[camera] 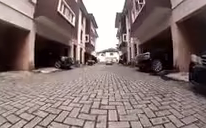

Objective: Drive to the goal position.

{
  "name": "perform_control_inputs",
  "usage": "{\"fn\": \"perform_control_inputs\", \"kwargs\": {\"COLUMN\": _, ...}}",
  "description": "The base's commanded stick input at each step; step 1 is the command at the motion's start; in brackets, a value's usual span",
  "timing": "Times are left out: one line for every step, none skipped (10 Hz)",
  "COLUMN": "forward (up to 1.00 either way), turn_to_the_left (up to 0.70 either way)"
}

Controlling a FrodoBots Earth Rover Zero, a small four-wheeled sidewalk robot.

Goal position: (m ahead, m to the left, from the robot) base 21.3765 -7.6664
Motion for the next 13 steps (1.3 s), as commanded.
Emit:
{"fn": "perform_control_inputs", "kwargs": {"forward": 0.5, "turn_to_the_left": 0.0}}
{"fn": "perform_control_inputs", "kwargs": {"forward": 0.5, "turn_to_the_left": 0.0}}
{"fn": "perform_control_inputs", "kwargs": {"forward": 0.5, "turn_to_the_left": 0.0}}
{"fn": "perform_control_inputs", "kwargs": {"forward": 0.5, "turn_to_the_left": 0.0}}
{"fn": "perform_control_inputs", "kwargs": {"forward": 0.5, "turn_to_the_left": 0.0}}
{"fn": "perform_control_inputs", "kwargs": {"forward": 0.5, "turn_to_the_left": 0.0}}
{"fn": "perform_control_inputs", "kwargs": {"forward": 0.5, "turn_to_the_left": 0.0}}
{"fn": "perform_control_inputs", "kwargs": {"forward": 0.5, "turn_to_the_left": 0.0}}
{"fn": "perform_control_inputs", "kwargs": {"forward": 0.5, "turn_to_the_left": 0.0}}
{"fn": "perform_control_inputs", "kwargs": {"forward": 0.5, "turn_to_the_left": 0.0}}
{"fn": "perform_control_inputs", "kwargs": {"forward": 0.5, "turn_to_the_left": 0.0}}
{"fn": "perform_control_inputs", "kwargs": {"forward": 0.5, "turn_to_the_left": 0.0}}
{"fn": "perform_control_inputs", "kwargs": {"forward": 0.5, "turn_to_the_left": 0.0}}
